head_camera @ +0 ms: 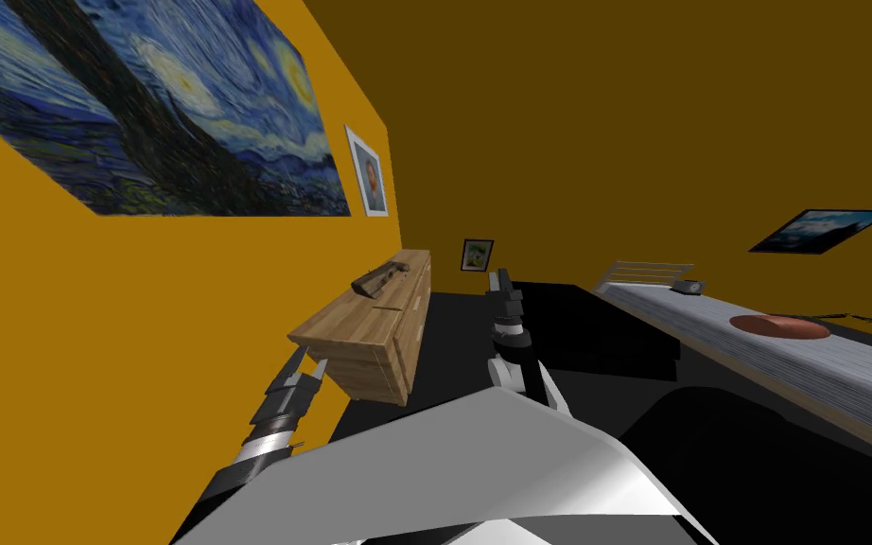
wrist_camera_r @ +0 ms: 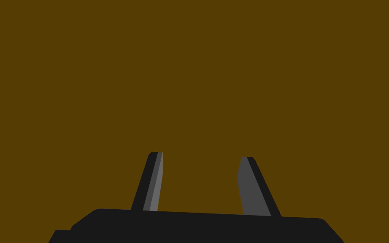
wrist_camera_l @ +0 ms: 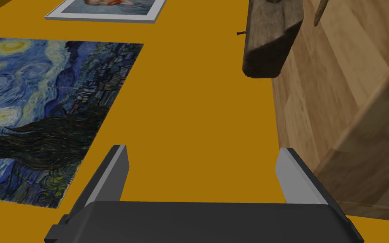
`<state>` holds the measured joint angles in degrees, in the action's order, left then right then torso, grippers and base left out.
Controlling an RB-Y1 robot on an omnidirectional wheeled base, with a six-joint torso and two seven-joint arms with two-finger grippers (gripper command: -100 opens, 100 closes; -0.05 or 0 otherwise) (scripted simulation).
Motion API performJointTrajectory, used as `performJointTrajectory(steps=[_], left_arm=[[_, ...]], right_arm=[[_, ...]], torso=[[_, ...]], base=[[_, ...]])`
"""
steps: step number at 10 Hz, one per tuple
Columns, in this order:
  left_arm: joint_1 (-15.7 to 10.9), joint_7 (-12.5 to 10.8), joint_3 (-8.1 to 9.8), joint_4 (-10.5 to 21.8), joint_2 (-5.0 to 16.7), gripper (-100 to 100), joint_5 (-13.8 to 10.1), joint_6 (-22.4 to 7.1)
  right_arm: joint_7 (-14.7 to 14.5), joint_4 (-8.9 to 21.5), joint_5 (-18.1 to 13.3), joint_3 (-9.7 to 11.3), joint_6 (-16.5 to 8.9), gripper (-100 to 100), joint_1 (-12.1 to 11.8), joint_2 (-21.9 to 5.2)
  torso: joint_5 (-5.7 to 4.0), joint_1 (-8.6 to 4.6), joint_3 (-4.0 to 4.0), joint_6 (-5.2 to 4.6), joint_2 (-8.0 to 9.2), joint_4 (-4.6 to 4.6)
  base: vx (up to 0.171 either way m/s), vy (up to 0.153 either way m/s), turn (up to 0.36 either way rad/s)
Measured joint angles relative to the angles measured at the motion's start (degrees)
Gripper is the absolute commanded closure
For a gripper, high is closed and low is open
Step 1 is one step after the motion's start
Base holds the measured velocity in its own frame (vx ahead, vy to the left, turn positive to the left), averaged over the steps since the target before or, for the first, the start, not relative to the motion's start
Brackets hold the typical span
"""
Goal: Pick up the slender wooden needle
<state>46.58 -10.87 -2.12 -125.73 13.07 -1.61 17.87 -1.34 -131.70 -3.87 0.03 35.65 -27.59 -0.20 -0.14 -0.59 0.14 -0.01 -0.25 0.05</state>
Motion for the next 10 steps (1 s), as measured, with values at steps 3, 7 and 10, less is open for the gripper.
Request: performJointTrajectory(steps=[3, 7, 10], left_arm=[[4.78, -1.80, -1.13, 0.56, 2.17, -100, -1.00, -1.38], [10.28, -4.07, -1.94, 3.33, 5.53, -100, -2.69, -1.74], [15.22, -5.62, -3.25, 4.48, 7.42, -100, -3.67, -2.76]], right_arm=[[0.00, 0.00, 0.00, 0.00, 0.00, 0, 0.00, 0.00], [0.00, 0.00, 0.00, 0.00, 0.00, 0, 0.01, -0.01], [0.00, 0.00, 0.00, 0.00, 0.00, 0, 0.00, 0.00]], torso=[[0.02, 0.12, -0.07, 0.02, 0.14, -0.02], [0.06, 0.27, -0.08, -0.01, 0.13, -0.03], [0.00, 0.08, -0.05, 0.01, 0.10, -0.02]], base=[[0.037, -0.131, -0.048], [0.035, -0.093, -0.038], [0.064, -0.139, -0.073]])
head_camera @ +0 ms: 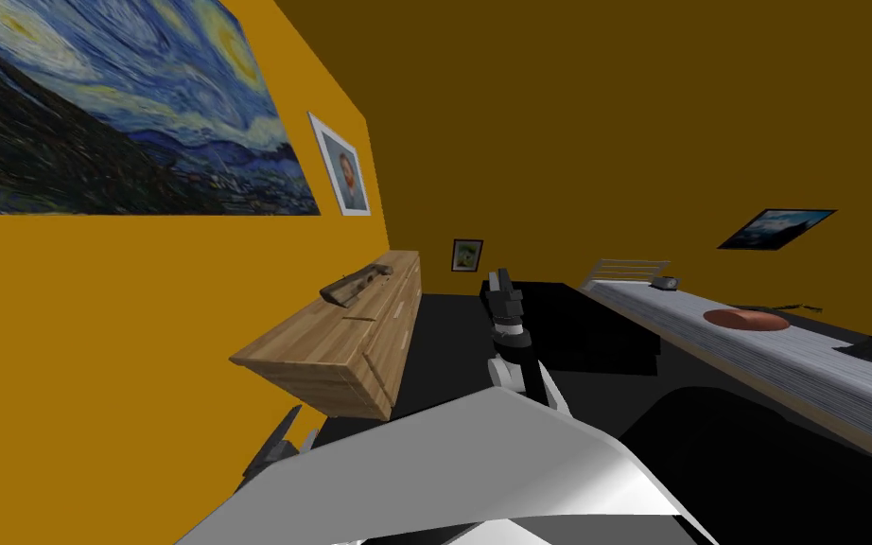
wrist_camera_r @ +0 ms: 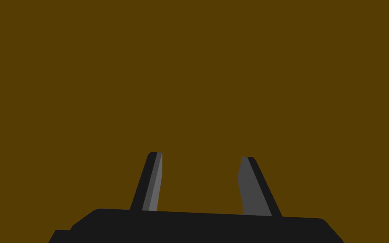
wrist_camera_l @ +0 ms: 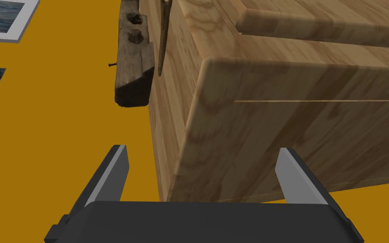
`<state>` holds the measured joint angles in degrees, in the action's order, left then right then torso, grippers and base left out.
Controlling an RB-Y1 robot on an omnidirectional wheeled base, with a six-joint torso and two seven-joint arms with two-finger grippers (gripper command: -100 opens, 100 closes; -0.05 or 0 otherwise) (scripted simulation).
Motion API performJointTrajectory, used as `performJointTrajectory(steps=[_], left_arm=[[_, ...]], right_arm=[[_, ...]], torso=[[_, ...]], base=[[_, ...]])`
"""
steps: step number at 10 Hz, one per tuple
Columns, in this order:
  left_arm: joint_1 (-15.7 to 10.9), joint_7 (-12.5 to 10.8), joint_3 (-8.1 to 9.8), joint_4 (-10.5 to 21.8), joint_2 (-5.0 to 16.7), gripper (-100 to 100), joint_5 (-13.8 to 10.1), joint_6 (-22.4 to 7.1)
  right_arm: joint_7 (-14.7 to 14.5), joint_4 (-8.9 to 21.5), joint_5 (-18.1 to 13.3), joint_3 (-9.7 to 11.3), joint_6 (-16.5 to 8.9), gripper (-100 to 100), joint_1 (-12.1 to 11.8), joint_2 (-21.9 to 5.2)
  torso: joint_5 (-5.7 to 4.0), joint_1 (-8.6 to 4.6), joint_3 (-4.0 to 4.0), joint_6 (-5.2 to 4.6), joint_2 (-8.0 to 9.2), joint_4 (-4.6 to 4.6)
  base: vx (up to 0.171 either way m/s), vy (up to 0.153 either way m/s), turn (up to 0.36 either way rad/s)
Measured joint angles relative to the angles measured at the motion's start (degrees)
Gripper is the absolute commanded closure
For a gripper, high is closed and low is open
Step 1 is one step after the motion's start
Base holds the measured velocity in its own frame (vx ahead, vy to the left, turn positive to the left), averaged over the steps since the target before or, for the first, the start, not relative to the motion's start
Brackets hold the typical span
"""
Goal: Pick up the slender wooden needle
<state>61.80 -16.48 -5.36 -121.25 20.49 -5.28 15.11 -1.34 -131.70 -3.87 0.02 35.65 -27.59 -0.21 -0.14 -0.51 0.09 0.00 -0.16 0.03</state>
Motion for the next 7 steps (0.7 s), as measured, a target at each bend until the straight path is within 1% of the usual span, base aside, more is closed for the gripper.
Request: performJointTrajectory(steps=[1, 2, 3, 4, 5, 6, 7], left_arm=[[1.87, -0.90, -0.30, 1.05, 1.39, -100, -0.73, 0.23], [3.49, -1.56, -0.39, 1.01, 2.09, -100, -1.17, -0.41], [4.84, -1.97, -1.31, 2.38, 2.61, -100, -1.46, -0.67], [6.57, -2.49, -1.43, 2.27, 3.41, -100, -1.89, -1.06], [7.91, -2.67, -1.51, 1.88, 3.57, -100, -1.98, -1.34], [9.71, -3.55, -1.59, 3.28, 5.14, -100, -2.79, -0.87], [11.22, -3.82, -2.10, 3.00, 5.15, -100, -2.87, -1.42]], right_arm=[[0.00, 0.00, 0.00, 0.00, 0.00, 0, 0.00, 0.00], [0.00, 0.00, 0.00, 0.00, 0.00, 0, 0.00, 0.00], [0.00, 0.00, 0.00, 0.00, 0.00, 0, 0.00, 0.00], [0.00, 0.00, 0.00, 0.00, 0.00, 0, 0.00, 0.00], [0.00, 0.00, 0.00, -0.01, 0.00, 0, 0.00, -0.01], [0.00, 0.00, 0.00, 0.00, 0.00, 0, 0.00, -0.01], [0.00, 0.00, 0.00, -0.01, 0.00, 0, 0.00, -0.01]], torso=[[0.02, 0.06, 0.06, -0.02, -0.11, 0.02], [0.04, 0.16, 0.06, -0.01, -0.09, 0.02], [0.03, 0.08, 0.06, -0.02, -0.11, 0.02], [0.02, 0.12, 0.08, -0.01, -0.13, 0.03], [0.06, 0.30, 0.02, -0.01, -0.02, 0.01], [0.07, 0.27, 0.03, -0.03, -0.06, 0.01], [0.05, 0.22, 0.04, -0.01, -0.08, 0.01]], base=[[0.076, -0.090, -0.045], [0.081, -0.121, -0.112], [0.090, -0.105, -0.057], [0.045, -0.043, 0.009], [0.072, -0.075, -0.151], [0.078, -0.082, -0.059], [0.128, -0.086, -0.107]])
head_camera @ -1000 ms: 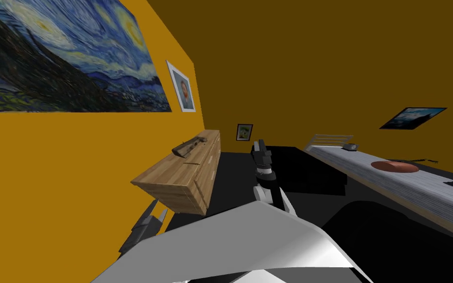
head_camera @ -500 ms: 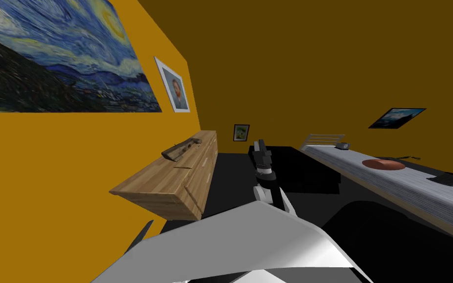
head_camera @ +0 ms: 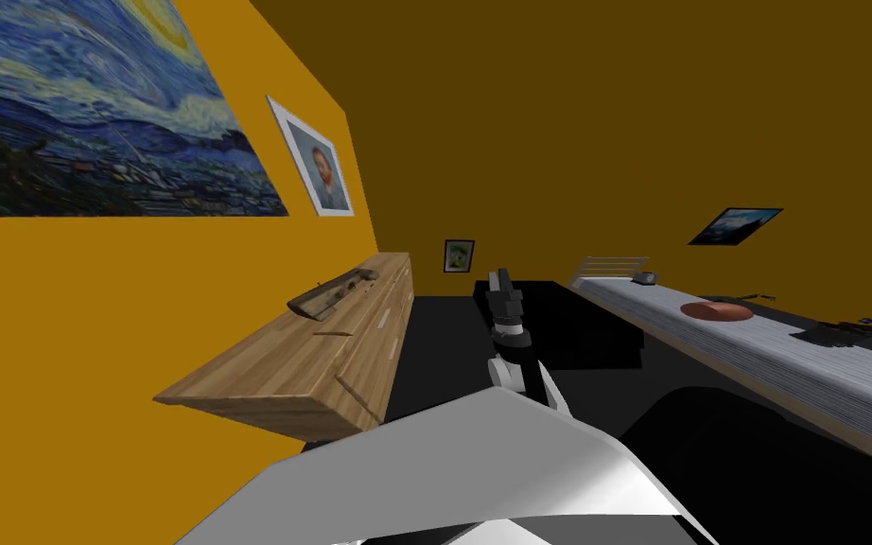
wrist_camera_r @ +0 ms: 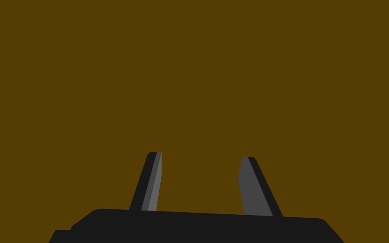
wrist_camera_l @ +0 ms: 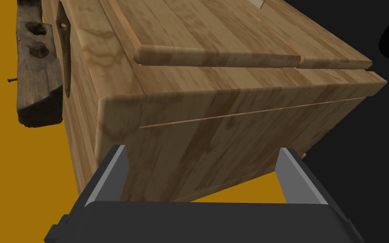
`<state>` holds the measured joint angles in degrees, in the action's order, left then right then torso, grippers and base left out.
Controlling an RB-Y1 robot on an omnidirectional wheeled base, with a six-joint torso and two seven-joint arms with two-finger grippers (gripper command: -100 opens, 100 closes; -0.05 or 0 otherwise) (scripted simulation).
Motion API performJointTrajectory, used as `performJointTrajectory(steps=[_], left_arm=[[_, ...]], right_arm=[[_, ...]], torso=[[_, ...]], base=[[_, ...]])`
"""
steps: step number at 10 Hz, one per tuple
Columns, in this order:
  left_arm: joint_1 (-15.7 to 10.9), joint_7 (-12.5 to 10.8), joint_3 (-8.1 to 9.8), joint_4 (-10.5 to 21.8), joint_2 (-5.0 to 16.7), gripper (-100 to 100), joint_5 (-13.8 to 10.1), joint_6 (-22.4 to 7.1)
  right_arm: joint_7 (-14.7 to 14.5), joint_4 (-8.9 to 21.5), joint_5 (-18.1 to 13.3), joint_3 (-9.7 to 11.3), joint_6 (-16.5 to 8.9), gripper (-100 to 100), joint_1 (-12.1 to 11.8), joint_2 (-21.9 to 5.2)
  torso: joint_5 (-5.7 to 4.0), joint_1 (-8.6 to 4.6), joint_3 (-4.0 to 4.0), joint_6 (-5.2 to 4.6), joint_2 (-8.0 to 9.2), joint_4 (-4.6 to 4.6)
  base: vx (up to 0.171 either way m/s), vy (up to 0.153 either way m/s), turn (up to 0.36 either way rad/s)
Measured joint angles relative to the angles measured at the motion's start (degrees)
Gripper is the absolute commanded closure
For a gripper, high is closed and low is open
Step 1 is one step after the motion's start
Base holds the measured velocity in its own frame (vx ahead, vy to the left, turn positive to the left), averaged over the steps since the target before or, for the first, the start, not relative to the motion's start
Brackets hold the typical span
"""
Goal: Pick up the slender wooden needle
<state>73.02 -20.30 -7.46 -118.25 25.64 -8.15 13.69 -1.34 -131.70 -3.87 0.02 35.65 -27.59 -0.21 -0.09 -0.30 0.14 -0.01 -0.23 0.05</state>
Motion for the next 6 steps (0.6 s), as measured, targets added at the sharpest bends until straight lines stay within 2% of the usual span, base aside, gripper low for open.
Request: performJointTrajectory(steps=[1, 5, 6], left_arm=[[1.41, -0.95, -0.06, 1.10, 1.72, -100, -0.94, -0.41], [7.63, -2.97, -1.97, 4.19, 4.50, -100, -2.54, -0.34], [9.29, -3.47, -2.00, 4.09, 5.23, -100, -2.99, -0.82]], right_arm=[[0.00, 0.00, 0.00, 0.00, 0.00, 0, 0.00, 0.00], [0.00, 0.00, 0.00, 0.00, 0.00, 0, 0.00, 0.00], [0.00, 0.00, 0.00, 0.00, 0.00, 0, 0.00, 0.00]], torso=[[0.00, 0.01, 0.08, -0.02, -0.15, 0.03], [-0.01, -0.06, 0.10, -0.02, -0.17, 0.04], [-0.01, -0.02, 0.09, 0.00, -0.15, 0.04]], base=[[0.119, -0.072, -0.088], [0.113, -0.090, -0.118], [0.128, -0.110, -0.164]])
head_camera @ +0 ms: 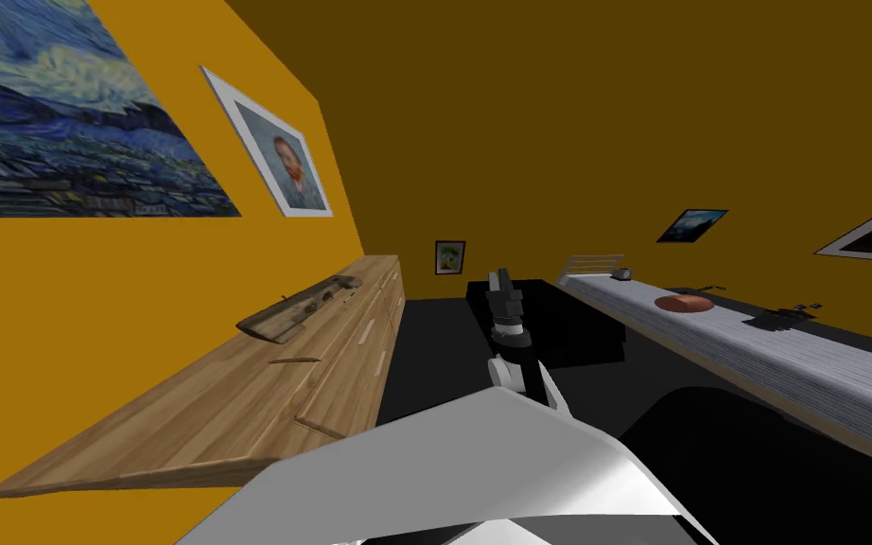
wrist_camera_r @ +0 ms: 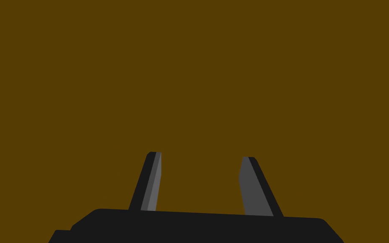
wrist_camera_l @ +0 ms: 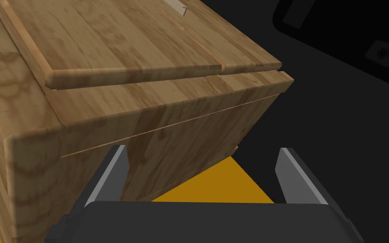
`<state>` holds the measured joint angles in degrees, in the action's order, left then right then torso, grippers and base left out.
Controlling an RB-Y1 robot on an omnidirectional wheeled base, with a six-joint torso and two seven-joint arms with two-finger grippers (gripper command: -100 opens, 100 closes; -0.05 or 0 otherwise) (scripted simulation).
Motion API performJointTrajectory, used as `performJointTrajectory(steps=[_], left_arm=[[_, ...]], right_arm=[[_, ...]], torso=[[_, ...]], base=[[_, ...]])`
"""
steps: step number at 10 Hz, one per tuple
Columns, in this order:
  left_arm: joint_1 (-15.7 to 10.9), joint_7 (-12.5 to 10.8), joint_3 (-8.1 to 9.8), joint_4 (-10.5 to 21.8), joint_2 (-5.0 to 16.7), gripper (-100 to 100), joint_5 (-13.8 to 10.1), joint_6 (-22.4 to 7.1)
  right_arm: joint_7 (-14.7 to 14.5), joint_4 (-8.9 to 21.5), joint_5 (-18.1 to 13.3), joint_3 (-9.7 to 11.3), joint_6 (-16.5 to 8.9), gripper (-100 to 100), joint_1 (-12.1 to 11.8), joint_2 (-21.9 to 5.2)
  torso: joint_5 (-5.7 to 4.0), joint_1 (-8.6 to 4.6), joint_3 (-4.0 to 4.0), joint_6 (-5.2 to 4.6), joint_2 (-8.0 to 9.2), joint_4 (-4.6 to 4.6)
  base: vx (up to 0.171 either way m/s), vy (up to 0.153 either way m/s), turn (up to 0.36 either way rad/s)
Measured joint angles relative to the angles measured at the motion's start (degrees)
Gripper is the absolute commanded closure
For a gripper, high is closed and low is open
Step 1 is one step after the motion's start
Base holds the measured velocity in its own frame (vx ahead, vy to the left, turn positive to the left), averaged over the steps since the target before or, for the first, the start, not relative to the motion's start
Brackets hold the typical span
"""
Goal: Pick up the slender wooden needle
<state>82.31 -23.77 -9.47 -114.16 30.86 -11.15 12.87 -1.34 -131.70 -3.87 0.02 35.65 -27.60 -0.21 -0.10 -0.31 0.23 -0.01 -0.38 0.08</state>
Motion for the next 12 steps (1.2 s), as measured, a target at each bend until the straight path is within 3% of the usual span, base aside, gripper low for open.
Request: performJointTrajectory(steps=[6, 9, 12], left_arm=[[8.83, -3.14, -1.08, 3.01, 5.01, -100, -2.85, -0.17], [13.90, -4.96, -2.09, 6.41, 8.34, -100, -4.75, 0.33], [19.07, -6.60, -2.23, 7.81, 11.88, -100, -6.72, 0.27]], right_arm=[[0.00, 0.00, 0.00, 0.00, 0.00, 0, 0.00, 0.00], [0.00, 0.00, 0.00, 0.00, 0.00, 0, 0.00, 0.00], [0.00, 0.00, 0.00, 0.00, 0.00, 0, 0.00, -0.01]], torso=[[0.03, 0.08, 0.01, -0.01, -0.03, 0.00], [0.00, -0.04, 0.08, -0.02, -0.14, 0.03], [0.05, 0.21, 0.10, -0.05, -0.18, 0.03]], base=[[0.118, -0.055, -0.137], [0.146, -0.069, -0.123], [0.153, -0.022, -0.202]])
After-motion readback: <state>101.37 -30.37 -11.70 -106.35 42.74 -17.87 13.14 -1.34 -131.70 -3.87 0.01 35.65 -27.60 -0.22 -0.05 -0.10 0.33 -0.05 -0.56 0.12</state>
